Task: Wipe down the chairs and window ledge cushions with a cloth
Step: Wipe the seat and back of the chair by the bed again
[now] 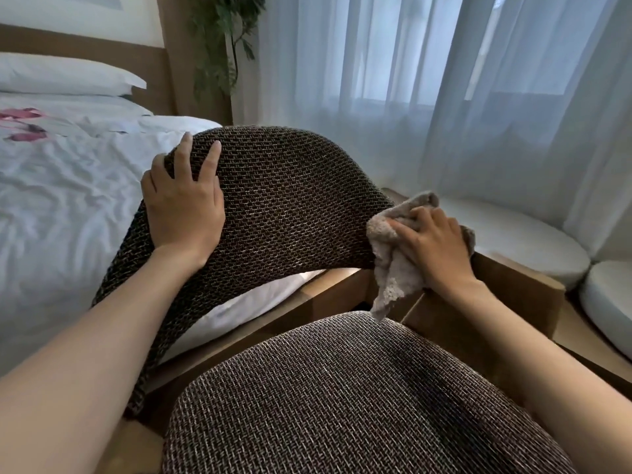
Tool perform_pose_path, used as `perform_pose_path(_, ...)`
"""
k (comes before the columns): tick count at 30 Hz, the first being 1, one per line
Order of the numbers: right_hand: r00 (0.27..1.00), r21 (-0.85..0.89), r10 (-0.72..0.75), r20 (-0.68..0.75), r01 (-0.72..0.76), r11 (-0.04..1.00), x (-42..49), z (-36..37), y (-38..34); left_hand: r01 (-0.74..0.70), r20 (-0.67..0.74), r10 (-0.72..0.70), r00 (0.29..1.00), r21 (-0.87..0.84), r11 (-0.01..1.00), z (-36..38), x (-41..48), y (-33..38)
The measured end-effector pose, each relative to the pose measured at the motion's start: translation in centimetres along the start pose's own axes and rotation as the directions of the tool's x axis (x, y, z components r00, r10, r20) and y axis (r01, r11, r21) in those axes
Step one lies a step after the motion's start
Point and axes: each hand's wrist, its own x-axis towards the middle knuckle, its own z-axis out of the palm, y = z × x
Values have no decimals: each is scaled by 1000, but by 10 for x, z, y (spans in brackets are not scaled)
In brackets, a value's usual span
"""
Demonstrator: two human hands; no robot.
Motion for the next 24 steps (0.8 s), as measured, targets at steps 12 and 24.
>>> perform_pose_path(12, 898, 225, -101, 429, 2, 974, -93, 31, -11, 46, 45, -43, 998, -74, 996, -12, -2, 0)
perform_pose_path(24, 802, 800, 104, 589, -560, -214, -37, -89, -135, 362, 631, -201, 749, -136, 922, -82, -52, -33)
